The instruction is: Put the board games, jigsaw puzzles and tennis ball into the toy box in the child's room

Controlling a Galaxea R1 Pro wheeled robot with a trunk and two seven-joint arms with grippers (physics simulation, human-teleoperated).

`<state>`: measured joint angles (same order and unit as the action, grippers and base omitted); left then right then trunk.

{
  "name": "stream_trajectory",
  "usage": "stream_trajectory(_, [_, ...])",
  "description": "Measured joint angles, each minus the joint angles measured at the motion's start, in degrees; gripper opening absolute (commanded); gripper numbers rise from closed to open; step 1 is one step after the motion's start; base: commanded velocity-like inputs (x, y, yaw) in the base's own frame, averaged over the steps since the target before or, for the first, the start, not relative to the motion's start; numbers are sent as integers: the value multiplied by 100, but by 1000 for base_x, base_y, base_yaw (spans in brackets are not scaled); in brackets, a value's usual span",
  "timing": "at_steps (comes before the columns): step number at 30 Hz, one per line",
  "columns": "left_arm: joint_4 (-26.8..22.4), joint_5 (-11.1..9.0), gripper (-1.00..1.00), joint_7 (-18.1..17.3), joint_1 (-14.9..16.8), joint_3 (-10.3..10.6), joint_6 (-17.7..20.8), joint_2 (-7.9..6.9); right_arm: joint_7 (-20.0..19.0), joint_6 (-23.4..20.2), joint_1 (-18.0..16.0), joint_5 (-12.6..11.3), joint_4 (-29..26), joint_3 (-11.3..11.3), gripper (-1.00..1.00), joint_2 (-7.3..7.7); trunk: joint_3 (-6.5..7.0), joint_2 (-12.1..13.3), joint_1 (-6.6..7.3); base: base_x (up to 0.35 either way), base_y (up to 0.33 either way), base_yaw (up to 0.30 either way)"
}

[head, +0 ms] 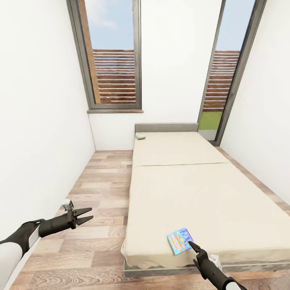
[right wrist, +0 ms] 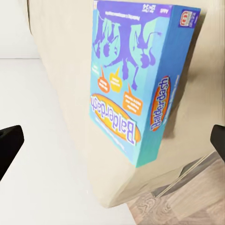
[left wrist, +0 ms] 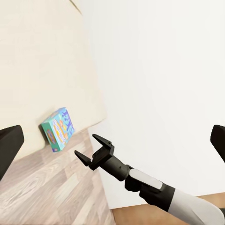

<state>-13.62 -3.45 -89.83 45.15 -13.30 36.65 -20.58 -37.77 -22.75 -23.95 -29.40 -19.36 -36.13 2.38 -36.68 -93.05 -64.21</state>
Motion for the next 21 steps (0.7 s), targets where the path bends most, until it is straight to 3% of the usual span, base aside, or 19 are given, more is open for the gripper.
stream_trajectory(13, [-17, -1, 100, 0, 0, -5, 8, -1, -1, -11, 0, -3, 1, 3, 100, -58, -233, -521, -286, 0, 0, 0])
stream_trajectory(21, [-22, -2, 100, 0, 2, -17, 19, -46, -37, -39, 0, -13, 1, -1, 100, -66, -234, -523, -286, 0, 0, 0])
